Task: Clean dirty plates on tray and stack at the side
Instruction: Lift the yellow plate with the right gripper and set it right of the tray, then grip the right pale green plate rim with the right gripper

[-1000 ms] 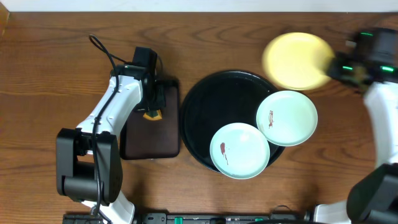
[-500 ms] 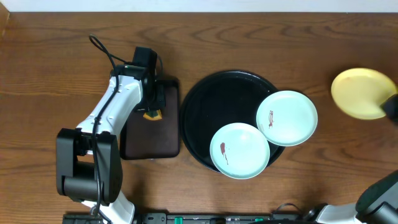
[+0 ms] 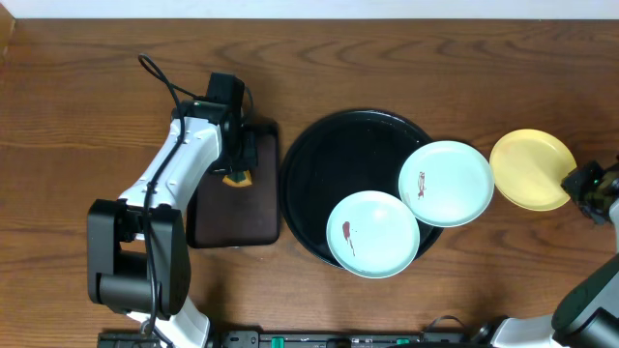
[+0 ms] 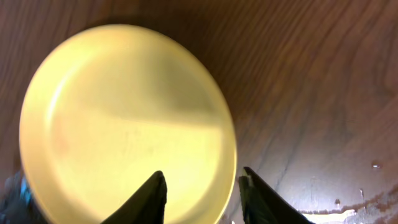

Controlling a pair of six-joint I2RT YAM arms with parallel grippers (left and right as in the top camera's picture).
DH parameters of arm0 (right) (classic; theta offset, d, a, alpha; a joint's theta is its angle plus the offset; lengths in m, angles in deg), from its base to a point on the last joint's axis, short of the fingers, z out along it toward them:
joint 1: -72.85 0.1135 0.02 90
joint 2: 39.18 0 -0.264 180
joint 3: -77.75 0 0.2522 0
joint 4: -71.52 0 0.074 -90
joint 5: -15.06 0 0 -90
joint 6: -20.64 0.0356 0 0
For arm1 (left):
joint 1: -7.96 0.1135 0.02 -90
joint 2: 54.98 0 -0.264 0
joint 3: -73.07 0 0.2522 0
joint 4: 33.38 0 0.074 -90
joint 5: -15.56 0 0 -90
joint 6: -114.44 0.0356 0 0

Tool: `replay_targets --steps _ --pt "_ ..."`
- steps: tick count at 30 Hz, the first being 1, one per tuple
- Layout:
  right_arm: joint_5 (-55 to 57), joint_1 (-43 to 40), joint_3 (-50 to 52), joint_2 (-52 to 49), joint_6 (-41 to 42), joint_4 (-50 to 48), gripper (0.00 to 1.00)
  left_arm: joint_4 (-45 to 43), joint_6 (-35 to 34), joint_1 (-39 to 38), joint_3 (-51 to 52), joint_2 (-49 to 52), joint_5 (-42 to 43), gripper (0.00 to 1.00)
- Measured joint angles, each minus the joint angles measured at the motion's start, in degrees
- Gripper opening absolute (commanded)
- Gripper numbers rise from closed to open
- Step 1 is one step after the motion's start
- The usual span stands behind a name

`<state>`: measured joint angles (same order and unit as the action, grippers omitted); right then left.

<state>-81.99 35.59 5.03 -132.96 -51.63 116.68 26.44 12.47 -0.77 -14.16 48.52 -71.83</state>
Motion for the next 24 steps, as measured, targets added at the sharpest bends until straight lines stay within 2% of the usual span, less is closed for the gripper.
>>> replay_targets --steps 3,7,10,14,19,24 --pt "-2.05 0.39 -5.07 -0.09 -1.09 7.78 0.41 0.0 0.02 0.0 0.0 0.0 0.0 0.09" --pt "-6.82 4.15 -19.67 -0.26 -4.92 25.07 0.45 -0.02 0.0 0.0 0.0 0.0 0.0 0.09" --pt "-9.73 10.69 -28.79 0.09 -9.31 38.4 0.47 0.0 0.02 0.0 0.0 0.0 -0.02 0.09" --pt "-11.47 22.25 -30.84 0.85 -14.51 50.12 0.43 0.02 0.02 0.0 0.0 0.0 0.0 0.09" --pt "-10.95 36.89 -23.08 0.83 -16.04 49.99 0.42 0.2 0.02 0.0 0.0 0.0 -0.02 0.09" --pt "-8.87 48.15 -11.37 0.76 -12.2 42.77 0.39 1.57 0.0 0.0 0.0 0.0 0.0 0.09"
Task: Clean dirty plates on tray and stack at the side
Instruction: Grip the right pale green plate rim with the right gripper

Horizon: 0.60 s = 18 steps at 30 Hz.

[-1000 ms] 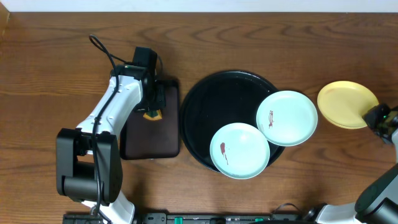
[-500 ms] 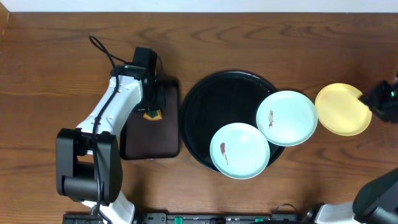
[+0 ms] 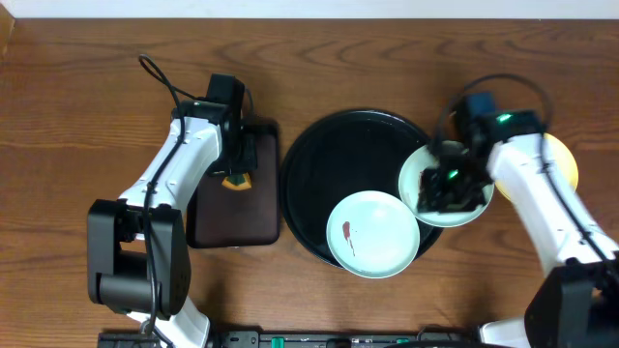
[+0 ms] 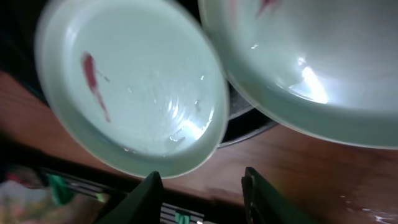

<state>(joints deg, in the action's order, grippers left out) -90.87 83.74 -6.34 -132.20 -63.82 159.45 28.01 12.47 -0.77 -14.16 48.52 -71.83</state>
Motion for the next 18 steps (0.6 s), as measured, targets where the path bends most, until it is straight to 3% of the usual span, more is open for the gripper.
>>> replay_targets --steps 6,18 --pt "5.92 6.6 8.68 -0.02 8.02 -9.44 0.38 -0.11 0.02 0.0 0.0 0.0 0.0 0.09" --pt "9.31 7.45 17.33 -0.02 13.14 -21.77 0.25 -0.11 0.02 0.0 0.0 0.0 0.0 0.09"
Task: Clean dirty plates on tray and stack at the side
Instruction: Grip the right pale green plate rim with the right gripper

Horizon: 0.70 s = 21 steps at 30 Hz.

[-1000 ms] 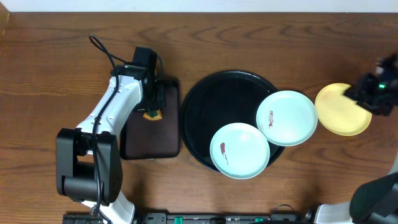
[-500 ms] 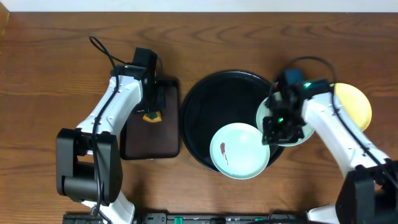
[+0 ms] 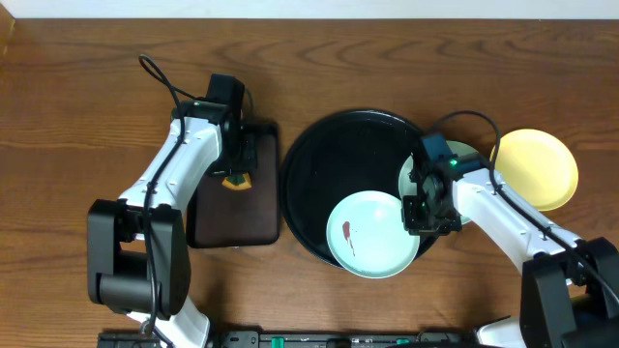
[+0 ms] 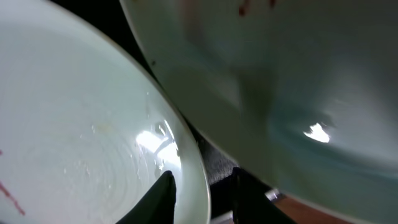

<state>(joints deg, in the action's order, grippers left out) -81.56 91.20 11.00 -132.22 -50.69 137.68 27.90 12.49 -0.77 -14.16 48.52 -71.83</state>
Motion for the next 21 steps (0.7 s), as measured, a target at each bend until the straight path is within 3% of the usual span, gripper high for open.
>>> replay_targets --steps 4,15,21 --pt "-0.35 0.0 1.64 0.0 0.5 -1.7 0.02 -0.02 -0.02 0.0 0.0 0.0 0.0 0.09" --pt "-4.52 0.0 -2.19 0.0 0.61 -0.87 0.01 0.0 -0.02 0.0 0.0 0.0 0.0 0.09" --pt "-7.41 0.0 -4.31 0.0 1.97 -7.34 0.01 0.0 0.0 0.0 0.0 0.0 -0.02 0.09"
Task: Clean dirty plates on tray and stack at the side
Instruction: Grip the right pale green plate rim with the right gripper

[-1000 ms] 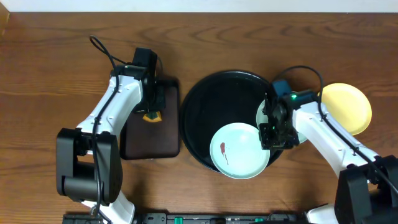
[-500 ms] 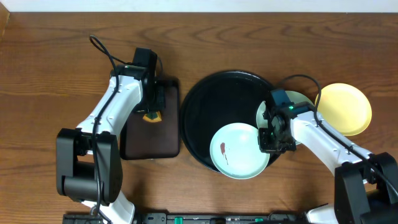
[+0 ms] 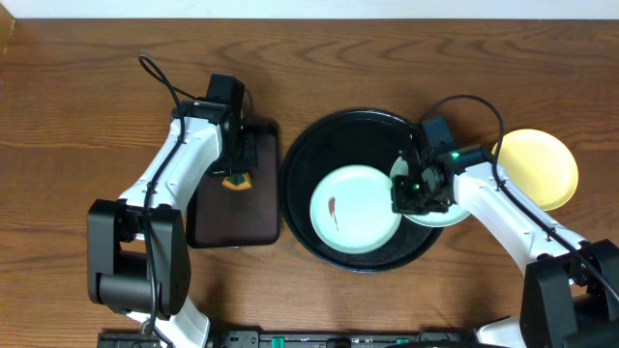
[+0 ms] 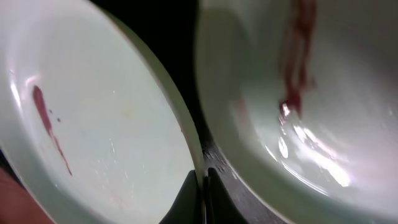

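A pale green plate with a red streak lies in the middle of the round black tray. My right gripper is shut on its right rim; in the right wrist view the fingers pinch the edge of that plate. A second stained green plate sits close beside it on the tray's right rim, partly under my arm. The yellow plate rests on the table at the right. My left gripper is down on a brown mat; its jaws are hidden.
The brown mat lies left of the tray with a small yellow-orange object at the left gripper's tip. A black cable loops behind the left arm. Bare wooden table lies all around.
My right gripper was open around the rim of the front plate. It is now shut on that rim, and the plate sits further left and back, wholly inside the tray.
My right gripper was open by the yellow plate at the far right. Then it was over the two green plates, then open at the front plate's rim. Now it grips that plate, moved to the tray's middle. The left arm stayed on the mat.
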Controlling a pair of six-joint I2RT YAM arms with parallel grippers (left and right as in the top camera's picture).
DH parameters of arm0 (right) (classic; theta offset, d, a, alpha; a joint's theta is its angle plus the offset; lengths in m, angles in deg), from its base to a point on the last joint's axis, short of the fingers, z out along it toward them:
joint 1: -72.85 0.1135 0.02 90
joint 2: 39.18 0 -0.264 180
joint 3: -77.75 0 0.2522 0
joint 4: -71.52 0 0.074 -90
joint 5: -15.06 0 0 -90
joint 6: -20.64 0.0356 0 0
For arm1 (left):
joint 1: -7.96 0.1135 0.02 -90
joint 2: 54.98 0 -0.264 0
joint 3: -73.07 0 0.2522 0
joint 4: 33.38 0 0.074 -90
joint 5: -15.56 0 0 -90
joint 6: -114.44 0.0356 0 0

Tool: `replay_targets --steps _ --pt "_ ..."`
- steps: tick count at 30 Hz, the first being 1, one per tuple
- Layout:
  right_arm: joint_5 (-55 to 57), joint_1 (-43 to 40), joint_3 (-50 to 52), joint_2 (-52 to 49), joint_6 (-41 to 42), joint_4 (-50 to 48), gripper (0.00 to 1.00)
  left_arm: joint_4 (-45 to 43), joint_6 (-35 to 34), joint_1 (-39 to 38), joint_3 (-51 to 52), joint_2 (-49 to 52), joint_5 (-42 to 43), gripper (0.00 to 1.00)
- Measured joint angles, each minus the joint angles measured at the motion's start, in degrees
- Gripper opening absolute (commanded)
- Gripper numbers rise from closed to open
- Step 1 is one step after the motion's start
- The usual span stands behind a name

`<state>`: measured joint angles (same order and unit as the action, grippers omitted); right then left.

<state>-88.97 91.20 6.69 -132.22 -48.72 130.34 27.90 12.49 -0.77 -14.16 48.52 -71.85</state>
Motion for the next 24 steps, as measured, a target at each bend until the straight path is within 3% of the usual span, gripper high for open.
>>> replay_targets --steps 5,22,24 --pt "-0.66 0.0 -0.02 0.0 2.45 -8.2 0.01 0.02 -0.02 0.0 0.0 0.0 0.02 0.09" --pt "7.23 2.67 -0.04 -2.91 5.38 -18.4 0.01 0.0 0.0 0.0 0.0 0.0 0.02 0.09" --pt "7.52 3.67 -0.04 -5.01 4.52 -19.91 0.11 0.0 0.0 0.0 0.0 0.0 0.02 0.09"
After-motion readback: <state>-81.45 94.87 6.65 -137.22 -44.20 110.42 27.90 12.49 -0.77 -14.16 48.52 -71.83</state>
